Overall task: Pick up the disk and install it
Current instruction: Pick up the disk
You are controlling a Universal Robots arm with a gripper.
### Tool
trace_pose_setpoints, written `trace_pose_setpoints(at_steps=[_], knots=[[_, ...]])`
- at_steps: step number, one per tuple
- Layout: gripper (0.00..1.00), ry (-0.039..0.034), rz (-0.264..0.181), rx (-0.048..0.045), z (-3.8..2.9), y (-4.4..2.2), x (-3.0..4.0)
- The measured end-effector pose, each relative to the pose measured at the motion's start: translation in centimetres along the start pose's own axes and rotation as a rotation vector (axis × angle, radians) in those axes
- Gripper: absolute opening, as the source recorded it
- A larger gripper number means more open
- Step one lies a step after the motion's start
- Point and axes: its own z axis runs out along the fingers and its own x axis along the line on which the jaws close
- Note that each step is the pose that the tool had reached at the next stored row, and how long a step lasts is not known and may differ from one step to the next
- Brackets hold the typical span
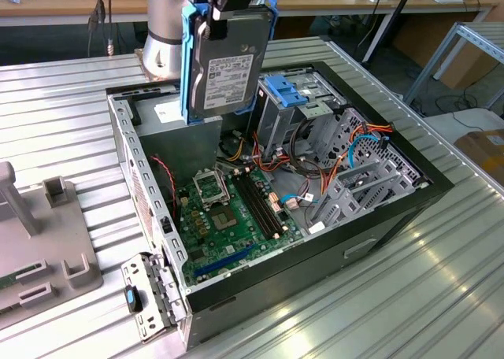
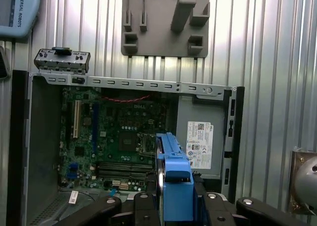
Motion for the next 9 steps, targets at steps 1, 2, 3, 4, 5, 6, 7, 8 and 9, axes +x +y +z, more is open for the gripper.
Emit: trace_pose_setpoints(at_steps=[1, 2, 3, 4, 5, 6, 7, 8, 9], knots=[[0.36, -0.0001, 0.0, 0.0, 0.0, 0.02, 0.31], [0.36, -0.0001, 0.0, 0.0003, 0.0, 0.03, 0.59], [0.36, 0.0, 0.0, 0.0006, 0.0, 0.05, 0.92], [0.36, 0.0, 0.0, 0.0012, 0.0, 0.06, 1.15], [0.36, 0.0, 0.0, 0.002, 0.01, 0.07, 1.33], [0.36, 0.0001, 0.0, 0.0029, 0.03, 0.08, 1.56], [0.36, 0.0001, 0.0, 0.0039, 0.04, 0.09, 1.71], [0.36, 0.0001, 0.0, 0.005, 0.06, 0.1, 1.9], [0.36, 0.0002, 0.0, 0.0052, 0.06, 0.11, 2.02]])
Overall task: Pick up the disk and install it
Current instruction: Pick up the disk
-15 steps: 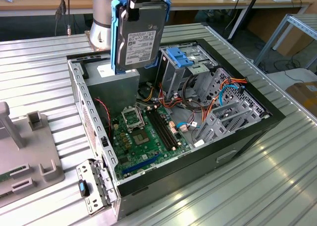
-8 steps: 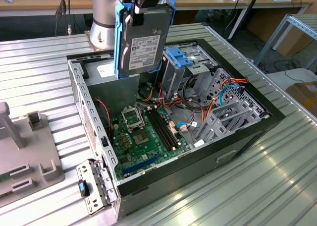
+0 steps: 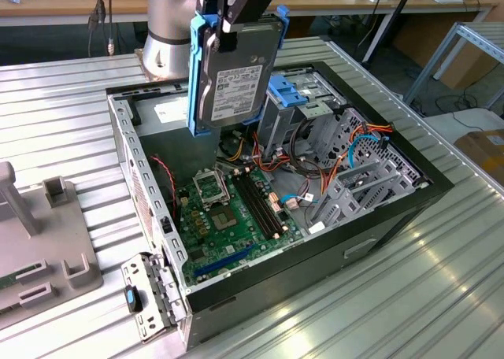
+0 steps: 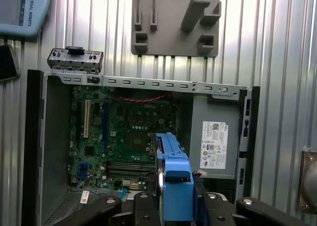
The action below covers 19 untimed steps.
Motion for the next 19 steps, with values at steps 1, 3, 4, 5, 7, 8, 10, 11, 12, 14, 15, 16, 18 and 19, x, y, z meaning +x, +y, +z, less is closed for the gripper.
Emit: trace_pose_setpoints(at_steps=[1, 3, 4, 5, 7, 8, 10, 11, 12, 14, 15, 16, 18, 19], knots=[[0.36, 0.0, 0.0, 0.0001, 0.0, 0.0, 0.08], [0.36, 0.0, 0.0, 0.0001, 0.0, 0.02, 0.23], [0.36, 0.0, 0.0, 0.0001, 0.0, 0.01, 0.24], [0.36, 0.0, 0.0, 0.0001, 0.0, 0.01, 0.26], [0.36, 0.0, 0.0, 0.0001, 0.0, 0.01, 0.27], [0.36, -0.0001, 0.0, 0.0001, 0.0, 0.01, 0.27], [0.36, 0.0, 0.0, 0.0001, 0.0, 0.01, 0.27], [0.36, 0.0, 0.0, 0.0001, 0.0, 0.01, 0.27], [0.36, 0.0, 0.0, 0.0001, 0.0, 0.01, 0.27], [0.36, 0.0, 0.0, 0.0001, 0.0, 0.02, 0.32], [0.36, 0.0, 0.0, 0.0001, 0.0, 0.02, 0.36], [0.36, 0.0, 0.0, 0.0001, 0.0, 0.02, 0.45], [0.36, 0.0, 0.0, 0.0001, 0.0, 0.04, 0.68], [0.36, 0.0, 0.0, 0.0, 0.0, 0.04, 0.82]])
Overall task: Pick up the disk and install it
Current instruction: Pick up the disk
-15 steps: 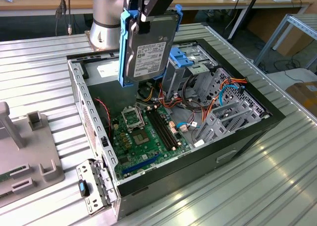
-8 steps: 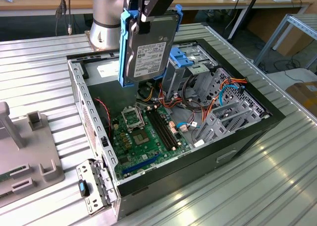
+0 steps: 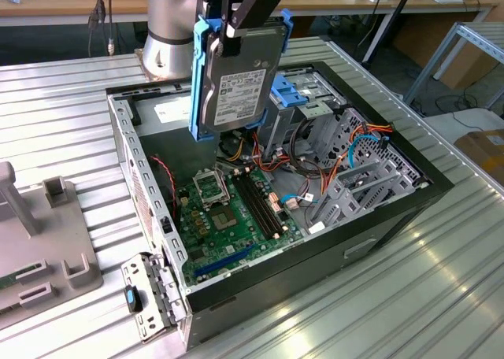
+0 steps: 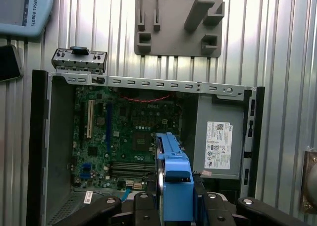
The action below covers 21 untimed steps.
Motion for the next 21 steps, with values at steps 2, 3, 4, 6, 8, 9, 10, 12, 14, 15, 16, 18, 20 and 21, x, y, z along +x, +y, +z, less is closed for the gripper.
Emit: trace_pose_setpoints(at_steps=[2, 3, 4, 6, 8, 9, 10, 12, 14, 15, 16, 18, 20, 21], knots=[[0.36, -0.0001, 0.0, 0.0001, 0.02, 0.02, 0.3], [0.36, -0.0002, 0.0, 0.0001, 0.03, 0.03, 0.43], [0.36, 0.0, 0.0, 0.0, 0.04, 0.03, 0.5], [0.36, -0.0001, 0.0, 0.0, 0.07, 0.04, 0.68], [0.36, -0.0001, 0.0, 0.0001, 0.1, 0.05, 0.8], [0.36, -0.0001, 0.0, 0.0001, 0.1, 0.05, 0.87], [0.36, -0.0001, 0.0, 0.0001, 0.11, 0.05, 0.88], [0.36, 0.0, 0.0, 0.0, 0.1, 0.05, 0.92], [0.36, -0.0001, 0.0, 0.0001, 0.1, 0.05, 0.99], [0.36, -0.0001, 0.0, 0.0001, 0.1, 0.06, 1.03], [0.36, -0.0001, 0.0, 0.0, 0.1, 0.06, 1.05], [0.36, 0.0, 0.0, 0.0, 0.1, 0.06, 1.11], [0.36, -0.0001, 0.0, 0.0001, 0.1, 0.07, 1.18], [0.36, -0.0001, 0.0, 0.0, 0.1, 0.07, 1.19]])
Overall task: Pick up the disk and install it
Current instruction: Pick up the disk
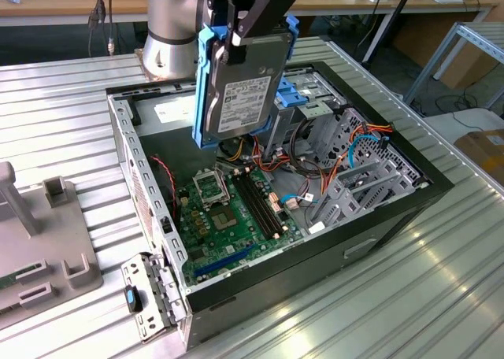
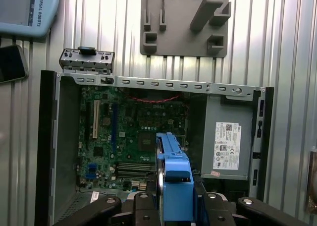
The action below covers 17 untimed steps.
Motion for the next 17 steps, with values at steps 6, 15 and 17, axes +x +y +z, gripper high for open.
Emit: trace_pose_setpoints(at_steps=[6, 15, 17], knots=[[0.36, 0.0, 0.0, 0.0, -0.01, 0.01, 0.15], [0.36, -0.0039, 0.0, 0.0002, -0.02, 0.05, 0.92], [0.36, -0.0056, 0.0, 0.0003, -0.04, 0.09, 1.67]])
